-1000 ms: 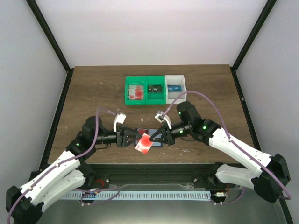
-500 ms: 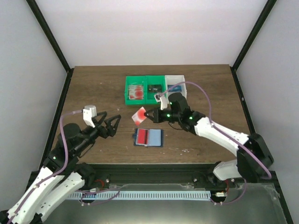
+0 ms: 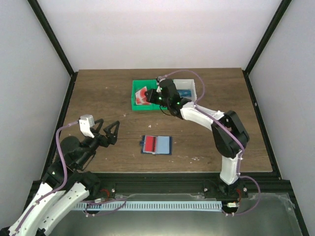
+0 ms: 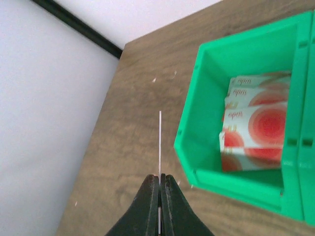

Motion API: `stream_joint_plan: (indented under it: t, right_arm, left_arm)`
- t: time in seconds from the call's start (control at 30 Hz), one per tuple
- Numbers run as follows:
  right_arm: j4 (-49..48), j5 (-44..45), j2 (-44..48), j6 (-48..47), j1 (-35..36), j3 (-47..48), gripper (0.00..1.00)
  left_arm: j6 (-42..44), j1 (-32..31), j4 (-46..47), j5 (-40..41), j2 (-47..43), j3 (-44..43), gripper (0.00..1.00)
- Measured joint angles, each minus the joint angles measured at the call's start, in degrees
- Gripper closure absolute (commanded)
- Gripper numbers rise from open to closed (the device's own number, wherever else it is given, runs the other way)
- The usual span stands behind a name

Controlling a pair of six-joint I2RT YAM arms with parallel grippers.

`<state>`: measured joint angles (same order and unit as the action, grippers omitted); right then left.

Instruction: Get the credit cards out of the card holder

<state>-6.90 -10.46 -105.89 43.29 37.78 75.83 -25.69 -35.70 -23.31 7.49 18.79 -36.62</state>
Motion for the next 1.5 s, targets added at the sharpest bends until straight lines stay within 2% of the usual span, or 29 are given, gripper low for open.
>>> stream_joint_plan:
  t: [0.23, 0.57, 0.77, 0.97, 1.17, 1.37, 1.5]
  right_arm:
    - [0.0, 4.3, -8.4, 2.1, -1.3, 8.1, 0.99]
    - [0.2, 5.4, -17.2, 6.1, -2.0, 13.2, 0.99]
    - [2.1, 5.2, -22.3, 6.9, -2.0, 19.5, 0.94]
    - [5.8, 6.0, -24.9, 7.2, -2.1, 24.7, 0.82]
    - [9.5, 6.5, -25.5, 6.9, -2.1, 27.4, 0.78]
    - [13.4, 6.7, -25.4, 4.2, -2.4, 28.0, 0.58]
    - [17.4, 7.6, -23.6, 1.1, -2.6, 28.8, 0.51]
  left_arm:
    - [0.4, 0.1, 0.0, -0.2, 0.5, 0.0, 0.0]
    - [0.5, 0.1, 0.0, -0.2, -0.1, 0.0, 0.0]
    - [0.5, 0.1, 0.0, -0.3, -0.2, 0.0, 0.0]
    - [0.5, 0.1, 0.0, -0.3, -0.2, 0.0, 0.0]
    - [0.5, 0.1, 0.0, -0.2, -0.2, 0.0, 0.0]
    - [0.5, 0.1, 0.0, -0.3, 1.2, 0.0, 0.0]
    - [0.5, 0.1, -0.2, -0.2, 3.7, 0.0, 0.0]
